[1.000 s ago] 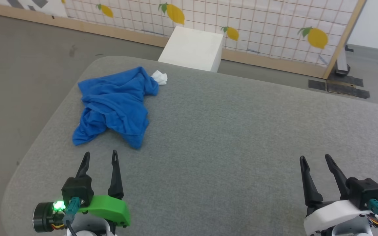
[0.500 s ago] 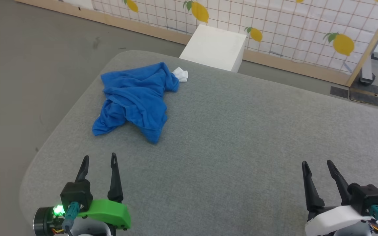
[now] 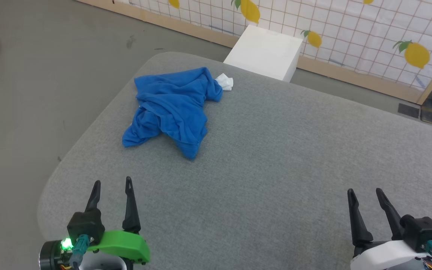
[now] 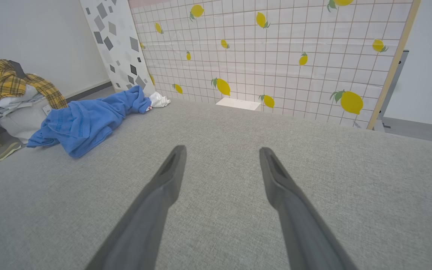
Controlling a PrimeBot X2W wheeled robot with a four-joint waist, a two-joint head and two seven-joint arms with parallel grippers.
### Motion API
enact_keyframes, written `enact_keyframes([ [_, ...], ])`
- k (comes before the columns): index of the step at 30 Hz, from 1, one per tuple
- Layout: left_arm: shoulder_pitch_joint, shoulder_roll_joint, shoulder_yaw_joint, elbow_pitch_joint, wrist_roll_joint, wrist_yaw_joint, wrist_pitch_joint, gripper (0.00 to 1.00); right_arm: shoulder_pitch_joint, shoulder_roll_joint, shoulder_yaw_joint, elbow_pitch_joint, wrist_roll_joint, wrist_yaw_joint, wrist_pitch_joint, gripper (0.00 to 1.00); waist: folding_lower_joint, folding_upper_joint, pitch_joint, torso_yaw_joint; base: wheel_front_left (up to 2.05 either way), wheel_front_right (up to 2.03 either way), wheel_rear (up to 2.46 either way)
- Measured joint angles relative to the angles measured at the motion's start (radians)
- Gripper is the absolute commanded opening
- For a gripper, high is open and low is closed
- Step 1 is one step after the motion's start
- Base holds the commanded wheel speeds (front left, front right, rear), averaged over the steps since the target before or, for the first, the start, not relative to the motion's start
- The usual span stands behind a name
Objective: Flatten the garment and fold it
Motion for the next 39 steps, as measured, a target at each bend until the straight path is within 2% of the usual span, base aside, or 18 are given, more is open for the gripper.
enact_keyframes([
  [4,-0.005,0.0,-0.004,0.017,-0.03,-0.005,-0.007,1.0,0.0,0.0,-0.003,-0.001,0.0,0.0,0.0,1.0,0.0,0.0,0.012,0.011,0.0,0.0,0.0],
  [8,-0.052,0.0,-0.008,0.046,-0.055,-0.027,-0.016,1.0,0.0,0.0,-0.007,-0.006,-0.001,0.0,0.0,1.0,0.0,0.0,0.03,0.019,0.0,0.0,0.0],
  [11,-0.135,0.002,-0.006,0.077,-0.082,-0.047,-0.013,1.0,0.0,0.0,-0.01,-0.015,-0.006,0.0,0.001,1.0,0.0,0.0,0.047,0.023,0.0,0.0,0.0],
  [17,-0.326,0.021,0.017,0.184,-0.177,-0.102,0.062,1.0,0.0,0.0,-0.027,-0.046,-0.02,0.0,0.018,1.0,0.0,0.0,0.086,0.024,0.0,0.0,0.0],
  [24,-0.595,0.057,0.055,0.371,-0.294,-0.141,0.228,1.0,0.0,0.0,-0.045,-0.102,-0.057,0.0,0.051,1.0,0.0,0.0,0.152,0.009,0.0,0.0,0.0],
  [27,-0.707,0.075,0.084,0.467,-0.359,-0.142,0.348,1.0,0.0,0.001,-0.045,-0.139,-0.079,0.0,0.074,1.0,0.0001,0.0,0.187,-0.008,0.0,0.0,0.0],
  [31,-0.803,0.09,0.114,0.558,-0.418,-0.126,0.48,1.0,-0.001,0.001,-0.057,-0.188,-0.099,0.0,0.1,1.0,0.0,0.0,0.231,-0.036,0.0,0.0,0.0],
  [34,-0.848,0.102,0.122,0.625,-0.439,-0.099,0.589,1.0,-0.001,0.001,-0.068,-0.222,-0.116,0.0,0.119,1.0,0.0,0.0,0.27,-0.061,0.0,0.0,0.0],
  [39,-0.867,0.101,0.106,0.687,-0.457,-0.083,0.703,1.0,-0.001,0.001,-0.093,-0.264,-0.126,0.0,0.134,1.0,0.0,0.0,0.331,-0.092,0.0,0.0,0.0],
])
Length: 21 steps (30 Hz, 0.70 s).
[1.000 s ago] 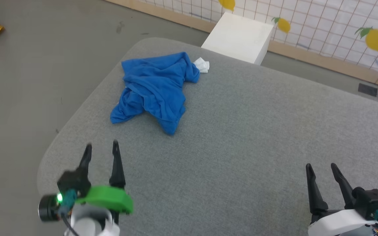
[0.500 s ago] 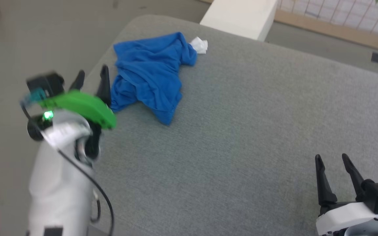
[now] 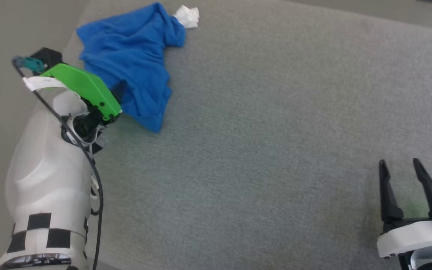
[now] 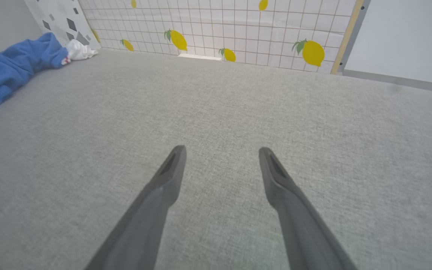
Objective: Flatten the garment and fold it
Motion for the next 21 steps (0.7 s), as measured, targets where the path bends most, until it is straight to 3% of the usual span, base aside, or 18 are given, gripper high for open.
enact_keyframes([
  [10,0.002,-0.017,-0.057,0.059,0.005,0.031,0.101,1.0,0.0,0.0,-0.002,-0.031,-0.006,0.0,0.021,1.0,0.0,0.0,0.077,-0.017,0.0,0.0,0.0],
  [11,0.002,-0.017,-0.059,0.056,0.007,0.032,0.091,0.59,0.0,0.0,-0.001,-0.031,-0.006,0.0,0.022,1.0,0.0,0.0,0.078,-0.015,0.0,0.0,0.0],
  [12,0.002,-0.019,-0.058,0.053,0.009,0.032,0.073,0.0,0.0,0.0,0.0,-0.032,-0.006,0.0,0.025,1.0,-0.0001,0.0,0.078,-0.013,0.0,0.0,0.0],
  [21,0.003,-0.012,-0.025,0.014,0.02,0.016,-0.181,0.0,0.0,0.0,0.011,-0.014,-0.004,0.0,0.024,1.0,0.0,0.0,0.049,0.0,0.0,0.0,0.0],
])
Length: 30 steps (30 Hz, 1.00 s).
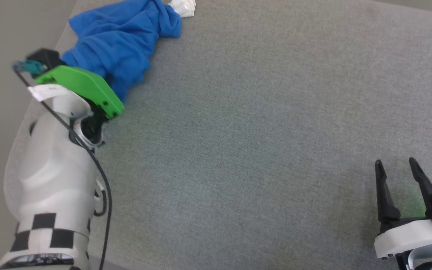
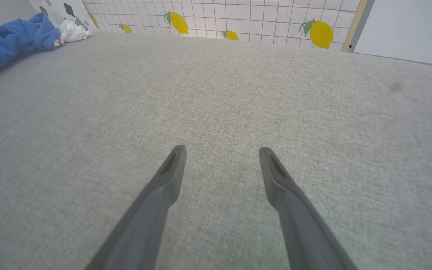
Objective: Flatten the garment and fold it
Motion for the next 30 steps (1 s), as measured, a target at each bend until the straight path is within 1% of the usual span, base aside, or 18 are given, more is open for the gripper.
enact_keyframes([
  [3,-0.027,0.019,0.007,-0.021,0.009,-0.019,-0.08,0.0,-0.001,0.0,0.007,0.023,0.012,0.0,-0.01,1.0,0.0,0.0,-0.02,-0.001,0.0,0.0,0.0],
  [7,-0.091,0.056,0.0,-0.053,0.035,-0.035,-0.155,0.0,-0.003,0.0,0.017,0.065,0.038,0.0,-0.037,1.0,0.0,0.0,-0.053,-0.008,0.0,0.0,0.0],
  [11,-0.17,0.102,-0.017,-0.094,0.068,-0.051,-0.199,0.0,-0.01,0.0,0.033,0.114,0.064,0.0,-0.064,1.0,0.0,0.0,-0.09,-0.024,0.0,0.0,0.0],
  [16,-0.29,0.149,-0.045,-0.157,0.1,-0.077,-0.216,0.0,-0.021,0.0,0.049,0.175,0.091,0.0,-0.099,1.0,0.0,0.0,-0.132,-0.056,0.0,0.0,0.0],
  [18,-0.343,0.158,-0.059,-0.18,0.104,-0.091,-0.215,0.0,-0.021,0.0,0.052,0.202,0.103,0.0,-0.114,1.0,0.0,0.0,-0.152,-0.072,0.0,0.0,0.0],
  [24,-0.466,0.148,-0.121,-0.219,0.102,-0.129,-0.172,0.0,-0.021,0.0,0.057,0.272,0.131,0.0,-0.151,1.0,-0.0001,0.0,-0.212,-0.119,0.0,0.0,0.0],
  [26,-0.493,0.132,-0.137,-0.229,0.087,-0.137,-0.167,0.0,-0.02,0.0,0.059,0.291,0.139,0.0,-0.16,1.0,-0.0001,0.0,-0.229,-0.137,0.0,0.0,0.0],
  [30,-0.521,0.078,-0.175,-0.236,0.034,-0.151,-0.152,0.0,-0.021,0.0,0.061,0.319,0.142,0.0,-0.176,1.0,-0.0001,0.0,-0.261,-0.179,0.0,0.0,0.0],
])
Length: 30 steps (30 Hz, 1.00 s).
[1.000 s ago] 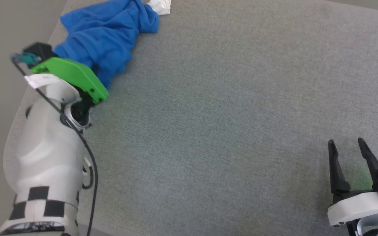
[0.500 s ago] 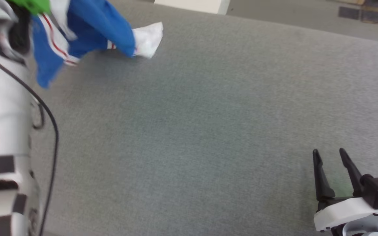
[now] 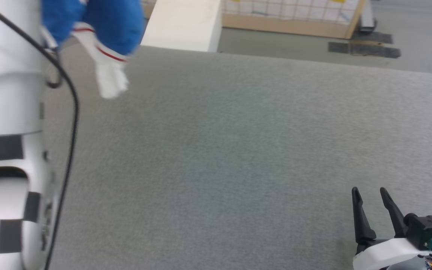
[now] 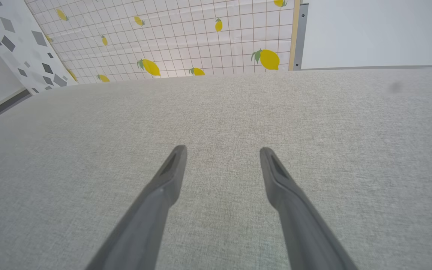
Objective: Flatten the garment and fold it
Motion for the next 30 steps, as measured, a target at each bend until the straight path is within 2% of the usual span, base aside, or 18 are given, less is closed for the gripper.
enact_keyframes([
  [6,0.009,-0.088,-0.069,-0.034,-0.12,-0.002,0.011,0.0,0.0,0.0,-0.008,0.022,0.001,0.0,-0.009,1.0,0.0,0.0,-0.036,-0.063,0.0,0.0,0.0],
  [11,0.102,-0.139,-0.169,-0.081,-0.214,-0.002,0.032,0.0,0.007,0.0,-0.023,0.026,0.0,0.0,-0.01,1.0,0.0,0.0,-0.059,-0.116,0.0,0.0,0.0],
  [18,0.33,-0.165,-0.332,-0.068,-0.274,-0.002,0.107,0.0,0.02,0.0,-0.037,0.027,0.001,0.0,-0.01,1.0,0.0,0.0,-0.074,-0.176,0.0,0.0,0.0],
  [24,0.548,-0.169,-0.463,0.018,-0.263,0.015,0.177,0.0,0.02,0.0,-0.028,0.034,0.007,0.0,-0.014,1.0,0.0,0.0,-0.071,-0.215,0.0,0.0,0.0],
  [30,0.745,-0.154,-0.604,0.129,-0.228,0.025,0.31,0.0,0.02,-0.001,-0.03,0.04,0.011,0.0,-0.019,1.0,0.0,0.0,-0.061,-0.231,0.0,0.0,0.0],
])
